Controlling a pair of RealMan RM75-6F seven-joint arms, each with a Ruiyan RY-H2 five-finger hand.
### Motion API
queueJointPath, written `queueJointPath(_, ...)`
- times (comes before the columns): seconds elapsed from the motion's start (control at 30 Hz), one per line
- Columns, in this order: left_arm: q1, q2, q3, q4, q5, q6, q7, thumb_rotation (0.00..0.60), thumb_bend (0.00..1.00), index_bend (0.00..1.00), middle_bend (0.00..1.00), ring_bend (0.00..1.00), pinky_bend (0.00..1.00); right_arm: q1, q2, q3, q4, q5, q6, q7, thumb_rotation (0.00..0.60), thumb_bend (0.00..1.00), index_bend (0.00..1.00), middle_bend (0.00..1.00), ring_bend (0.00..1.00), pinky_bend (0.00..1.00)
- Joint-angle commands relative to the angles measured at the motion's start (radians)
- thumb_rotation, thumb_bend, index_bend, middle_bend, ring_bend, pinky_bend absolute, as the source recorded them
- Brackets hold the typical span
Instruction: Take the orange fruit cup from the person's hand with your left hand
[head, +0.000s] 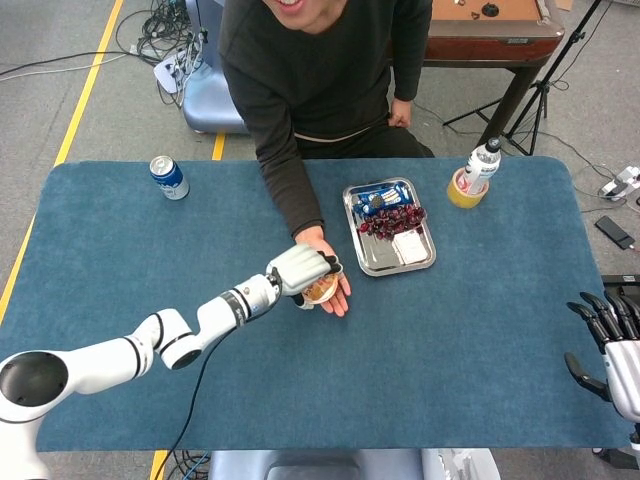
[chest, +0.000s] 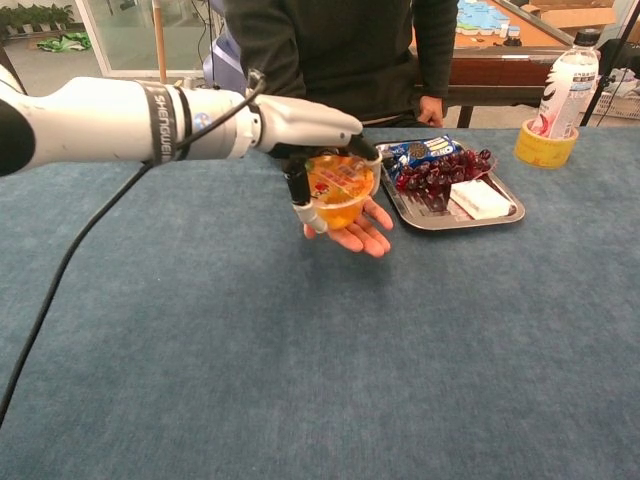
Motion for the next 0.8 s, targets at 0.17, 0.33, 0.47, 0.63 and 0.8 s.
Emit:
queueJointPath(0.17, 0.098, 0.138, 0.008, -0.137, -0.030, 0.102, 0.008, 0.600, 0.17, 0.40, 0.29, 0.39, 0.67, 0.005, 0.000, 0.001, -0.007, -0.012, 0.001, -0.007, 0.600, 0.30, 0.18, 0.12, 0.00, 0.08)
queueJointPath(0.33, 0.156, 0.199, 0.015, -0.205, -0.062, 0.160, 0.057, 0.600, 0.17, 0.40, 0.29, 0.39, 0.67, 0.010, -0.002, 0.001, -0.010, -0.024, -0.001, -0.009, 0.600, 0.30, 0.18, 0.12, 0.00, 0.08)
queueJointPath(0.47, 0.186, 0.210, 0.036, -0.213, -0.082, 0.169, 0.101, 0.600, 0.17, 0.40, 0.29, 0.39, 0.67, 0.012, 0.000, 0.002, -0.012, -0.028, 0.000, -0.011, 0.600, 0.30, 0.18, 0.12, 0.00, 0.08)
queueJointPath(0.63, 0.210, 0.184, 0.067, -0.169, -0.127, 0.137, 0.153, 0.600, 0.17, 0.40, 0.29, 0.39, 0.67, 0.010, 0.004, 0.000, -0.020, -0.035, 0.005, -0.018, 0.600, 0.30, 0.18, 0.12, 0.00, 0.08)
queueJointPath(0.8, 0.212, 0.134, 0.089, -0.111, -0.154, 0.101, 0.210, 0.600, 0.17, 0.39, 0.29, 0.39, 0.67, 0.005, 0.006, -0.002, -0.025, -0.037, 0.012, -0.022, 0.600, 0.30, 0.18, 0.12, 0.00, 0.08)
